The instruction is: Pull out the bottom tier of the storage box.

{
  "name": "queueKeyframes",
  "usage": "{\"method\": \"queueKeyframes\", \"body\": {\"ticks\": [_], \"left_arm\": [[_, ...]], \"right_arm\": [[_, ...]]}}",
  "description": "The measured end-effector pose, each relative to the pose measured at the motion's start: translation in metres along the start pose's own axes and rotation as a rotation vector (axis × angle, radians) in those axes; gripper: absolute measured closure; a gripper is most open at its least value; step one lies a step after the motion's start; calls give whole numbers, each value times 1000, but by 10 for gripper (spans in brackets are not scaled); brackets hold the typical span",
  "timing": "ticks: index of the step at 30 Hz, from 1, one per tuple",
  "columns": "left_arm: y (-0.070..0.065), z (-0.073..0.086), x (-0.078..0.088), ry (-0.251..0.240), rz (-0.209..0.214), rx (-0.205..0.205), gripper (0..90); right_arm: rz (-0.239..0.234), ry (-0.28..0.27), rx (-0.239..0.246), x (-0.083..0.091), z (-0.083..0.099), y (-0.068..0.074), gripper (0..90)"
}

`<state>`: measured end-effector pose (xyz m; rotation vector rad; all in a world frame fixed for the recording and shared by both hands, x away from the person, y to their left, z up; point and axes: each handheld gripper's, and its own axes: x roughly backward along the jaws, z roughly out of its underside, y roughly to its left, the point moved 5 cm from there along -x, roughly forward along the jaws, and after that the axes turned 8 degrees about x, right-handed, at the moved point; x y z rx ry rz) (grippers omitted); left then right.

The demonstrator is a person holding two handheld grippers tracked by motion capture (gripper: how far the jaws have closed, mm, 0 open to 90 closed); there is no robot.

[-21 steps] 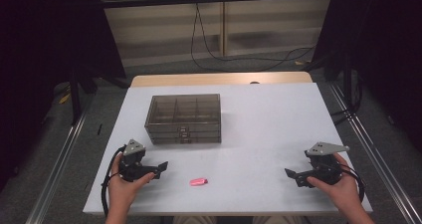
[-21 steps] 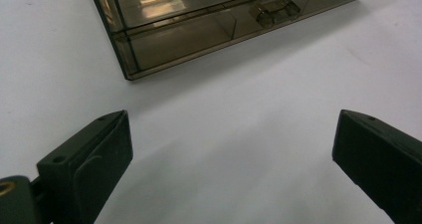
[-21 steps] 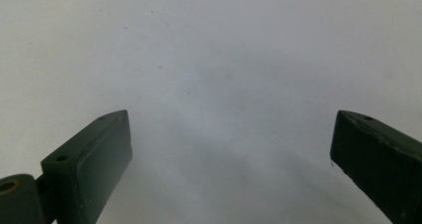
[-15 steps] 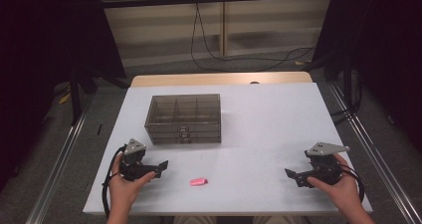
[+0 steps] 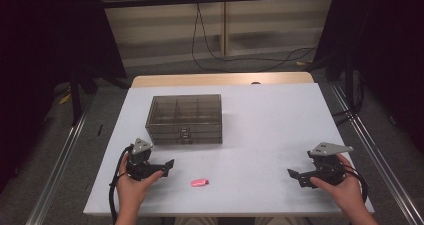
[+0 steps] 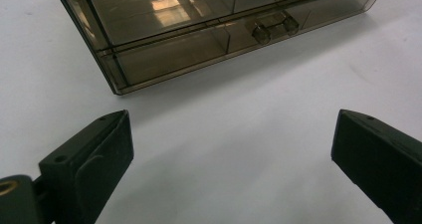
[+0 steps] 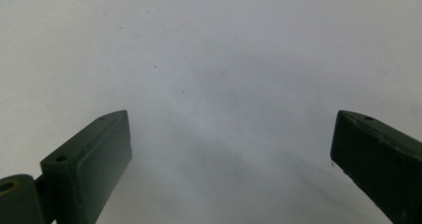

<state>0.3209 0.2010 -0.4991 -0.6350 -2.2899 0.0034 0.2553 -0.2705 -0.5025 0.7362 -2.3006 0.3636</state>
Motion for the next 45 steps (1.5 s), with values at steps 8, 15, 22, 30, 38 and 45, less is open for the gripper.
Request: {"method": "queueKeyframes", "body": {"ticks": [8,15,22,30,38,45], "left_arm": [[-5,-3,-1,-5,-25,-2,31],[-14,-7,-5,-20,-40,6,31],[-18,-9,-8,-25,-63,18,31],[-24,-12,-11,-54,-68,40,43],[-31,-12,-18,-56,-72,54,62],[-36,-13,-24,-53,-87,48,79]], "right_arm": [[3,-12,-2,1,-1,-1,26],[3,-12,-3,1,-1,0,26],[-2,-14,-2,1,-1,0,26],[-3,-13,-1,1,-1,0,26],[-1,-19,-1,1,-1,0,26],[-4,-20,-2,1,-2,1,26]]}}
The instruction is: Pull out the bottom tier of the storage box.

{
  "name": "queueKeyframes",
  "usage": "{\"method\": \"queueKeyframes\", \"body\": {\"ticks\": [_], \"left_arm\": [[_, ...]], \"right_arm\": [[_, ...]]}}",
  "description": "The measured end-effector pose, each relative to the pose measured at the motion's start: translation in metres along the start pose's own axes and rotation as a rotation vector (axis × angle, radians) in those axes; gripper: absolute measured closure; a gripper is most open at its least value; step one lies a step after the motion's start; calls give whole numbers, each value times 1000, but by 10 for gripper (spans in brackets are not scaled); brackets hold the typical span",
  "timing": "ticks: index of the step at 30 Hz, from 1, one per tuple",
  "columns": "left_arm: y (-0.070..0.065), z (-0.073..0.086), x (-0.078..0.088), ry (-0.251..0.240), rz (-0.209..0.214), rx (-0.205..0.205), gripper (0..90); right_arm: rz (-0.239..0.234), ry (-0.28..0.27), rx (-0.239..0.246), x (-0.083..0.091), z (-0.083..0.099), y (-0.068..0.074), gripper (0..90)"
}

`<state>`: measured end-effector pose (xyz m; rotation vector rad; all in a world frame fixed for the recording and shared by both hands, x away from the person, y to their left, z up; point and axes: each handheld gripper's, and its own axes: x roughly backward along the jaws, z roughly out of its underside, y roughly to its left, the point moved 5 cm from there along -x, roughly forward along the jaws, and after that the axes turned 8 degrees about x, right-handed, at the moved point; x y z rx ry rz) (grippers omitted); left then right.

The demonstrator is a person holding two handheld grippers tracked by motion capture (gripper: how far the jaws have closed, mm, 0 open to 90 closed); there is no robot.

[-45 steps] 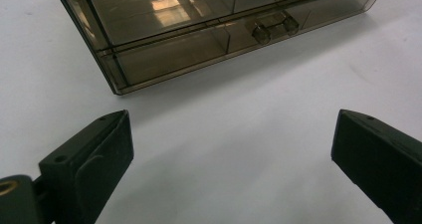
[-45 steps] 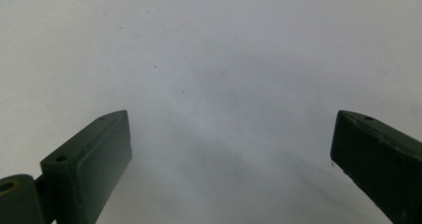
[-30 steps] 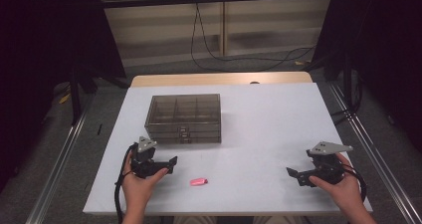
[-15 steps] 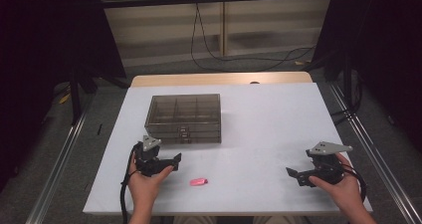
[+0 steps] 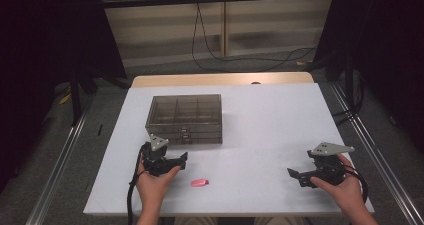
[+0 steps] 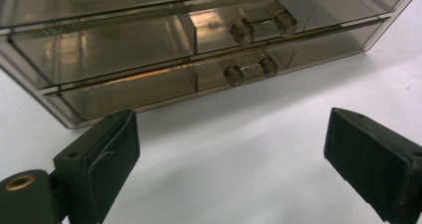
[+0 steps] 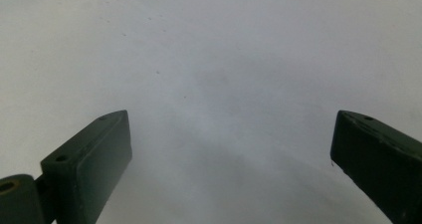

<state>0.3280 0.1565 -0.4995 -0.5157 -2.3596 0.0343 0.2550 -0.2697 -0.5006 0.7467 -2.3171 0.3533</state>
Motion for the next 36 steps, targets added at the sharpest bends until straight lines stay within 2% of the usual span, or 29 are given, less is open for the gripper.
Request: {"method": "queueKeyframes", "body": {"ticks": [14,18,27,33,36], "left_arm": [[-4,-2,-6,-19,-23,34,164],[-7,-4,-9,-29,-32,47,212],[-14,-4,-15,-16,-46,44,272],[-19,-5,-20,-23,-66,45,307],[-21,-4,-23,-12,-77,41,335]], "right_arm": [[0,-6,-2,0,-1,0,28],[3,-12,-2,0,-1,0,28],[3,-11,-6,0,-1,1,29],[3,-15,-5,0,-2,0,29],[4,-15,-4,0,-2,0,29]]}}
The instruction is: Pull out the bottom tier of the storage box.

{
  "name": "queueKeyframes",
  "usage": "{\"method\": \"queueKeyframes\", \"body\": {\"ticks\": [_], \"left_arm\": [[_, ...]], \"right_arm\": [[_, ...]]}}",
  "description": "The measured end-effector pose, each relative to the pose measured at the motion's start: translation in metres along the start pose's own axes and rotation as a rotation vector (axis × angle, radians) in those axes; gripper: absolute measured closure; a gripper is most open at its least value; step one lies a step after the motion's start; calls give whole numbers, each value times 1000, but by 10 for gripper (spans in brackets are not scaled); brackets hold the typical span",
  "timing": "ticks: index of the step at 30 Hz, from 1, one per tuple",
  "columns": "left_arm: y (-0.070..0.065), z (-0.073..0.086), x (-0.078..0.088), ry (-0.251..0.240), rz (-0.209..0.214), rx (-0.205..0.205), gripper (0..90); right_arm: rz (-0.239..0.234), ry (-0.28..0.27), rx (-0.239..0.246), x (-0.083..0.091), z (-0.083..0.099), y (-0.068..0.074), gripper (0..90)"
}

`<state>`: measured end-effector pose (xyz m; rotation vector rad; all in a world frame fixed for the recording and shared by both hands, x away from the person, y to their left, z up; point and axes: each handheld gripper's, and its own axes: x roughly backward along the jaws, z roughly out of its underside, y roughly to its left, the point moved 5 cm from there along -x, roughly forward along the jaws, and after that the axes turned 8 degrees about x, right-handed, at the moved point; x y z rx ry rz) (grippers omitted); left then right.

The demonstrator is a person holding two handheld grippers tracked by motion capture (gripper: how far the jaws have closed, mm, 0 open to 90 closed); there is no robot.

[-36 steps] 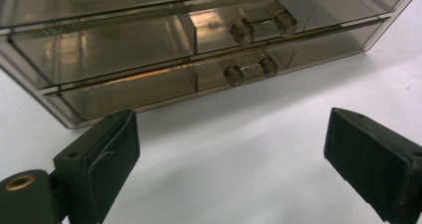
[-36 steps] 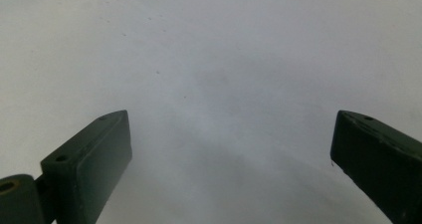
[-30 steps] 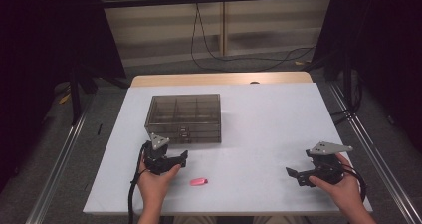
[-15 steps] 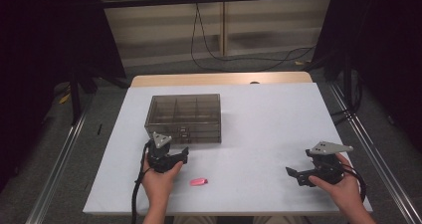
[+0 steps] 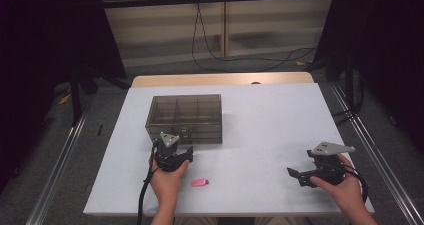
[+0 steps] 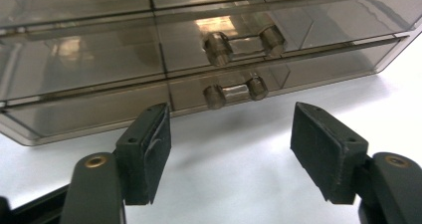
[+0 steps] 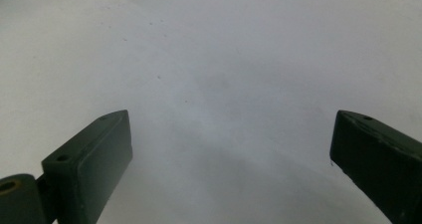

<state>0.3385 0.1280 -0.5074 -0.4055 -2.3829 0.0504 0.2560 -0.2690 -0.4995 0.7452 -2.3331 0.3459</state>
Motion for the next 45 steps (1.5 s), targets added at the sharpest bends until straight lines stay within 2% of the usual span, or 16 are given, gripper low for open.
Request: {"method": "queueKeyframes", "body": {"ticks": [8,12,29,35,45], "left_arm": [[-5,0,-5,8,-17,-7,391],[-7,0,-8,13,-40,-9,409],[-11,0,-16,23,-71,-10,451],[-12,-1,-18,17,-80,13,462],[-12,-2,-18,12,-115,20,509]], "right_arm": [[0,-1,1,0,0,0,30],[0,0,1,0,0,0,31],[3,-3,1,0,-1,0,32],[2,-4,2,0,-1,0,32],[2,-6,2,0,-1,0,32]]}}
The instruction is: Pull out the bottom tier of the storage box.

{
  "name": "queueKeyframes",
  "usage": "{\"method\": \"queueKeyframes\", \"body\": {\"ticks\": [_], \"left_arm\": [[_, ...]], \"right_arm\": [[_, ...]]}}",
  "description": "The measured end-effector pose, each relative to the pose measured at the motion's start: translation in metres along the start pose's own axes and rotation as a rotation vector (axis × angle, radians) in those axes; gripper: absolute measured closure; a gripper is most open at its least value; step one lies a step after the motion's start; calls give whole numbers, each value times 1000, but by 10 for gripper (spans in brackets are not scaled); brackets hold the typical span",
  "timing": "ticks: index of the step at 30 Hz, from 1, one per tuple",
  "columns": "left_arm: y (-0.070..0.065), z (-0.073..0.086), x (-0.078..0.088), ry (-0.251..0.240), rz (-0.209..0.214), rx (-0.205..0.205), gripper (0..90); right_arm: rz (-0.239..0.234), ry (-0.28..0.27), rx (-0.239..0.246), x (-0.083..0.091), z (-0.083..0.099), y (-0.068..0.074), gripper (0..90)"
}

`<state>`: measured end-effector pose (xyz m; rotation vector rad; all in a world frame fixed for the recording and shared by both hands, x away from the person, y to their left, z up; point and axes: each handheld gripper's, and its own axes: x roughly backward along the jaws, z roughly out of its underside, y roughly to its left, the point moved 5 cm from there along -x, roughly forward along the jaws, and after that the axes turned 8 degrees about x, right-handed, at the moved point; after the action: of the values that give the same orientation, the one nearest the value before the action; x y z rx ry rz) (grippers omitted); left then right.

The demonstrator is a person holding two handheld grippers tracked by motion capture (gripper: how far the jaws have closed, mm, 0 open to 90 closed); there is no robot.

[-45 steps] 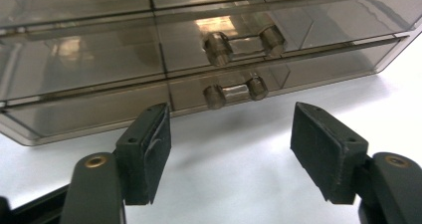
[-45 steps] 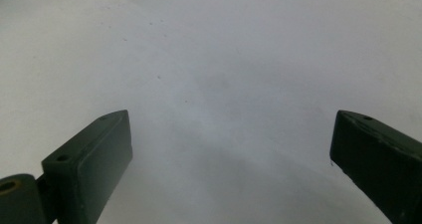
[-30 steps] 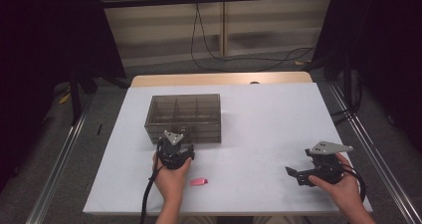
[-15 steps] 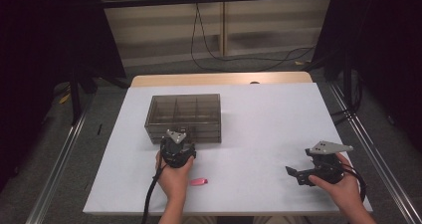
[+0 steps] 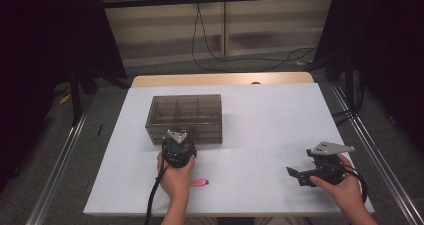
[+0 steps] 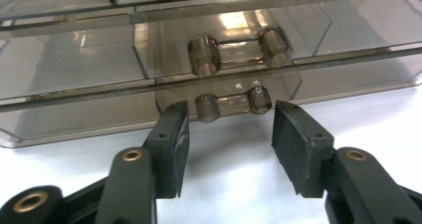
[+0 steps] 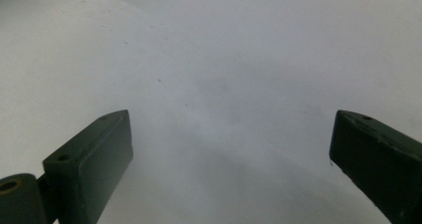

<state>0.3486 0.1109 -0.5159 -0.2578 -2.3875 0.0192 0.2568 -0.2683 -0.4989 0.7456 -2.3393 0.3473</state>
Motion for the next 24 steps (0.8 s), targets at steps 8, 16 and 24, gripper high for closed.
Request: {"method": "queueKeyframes", "body": {"ticks": [8,16,24], "left_arm": [[-2,1,-1,-1,-8,6,548],[-4,2,-1,-3,-26,4,554],[-4,3,-1,8,-13,21,577]], "right_arm": [[3,-3,-1,0,0,-1,32],[6,-1,-2,0,0,-1,32],[10,-1,-4,0,0,-2,34]]}}
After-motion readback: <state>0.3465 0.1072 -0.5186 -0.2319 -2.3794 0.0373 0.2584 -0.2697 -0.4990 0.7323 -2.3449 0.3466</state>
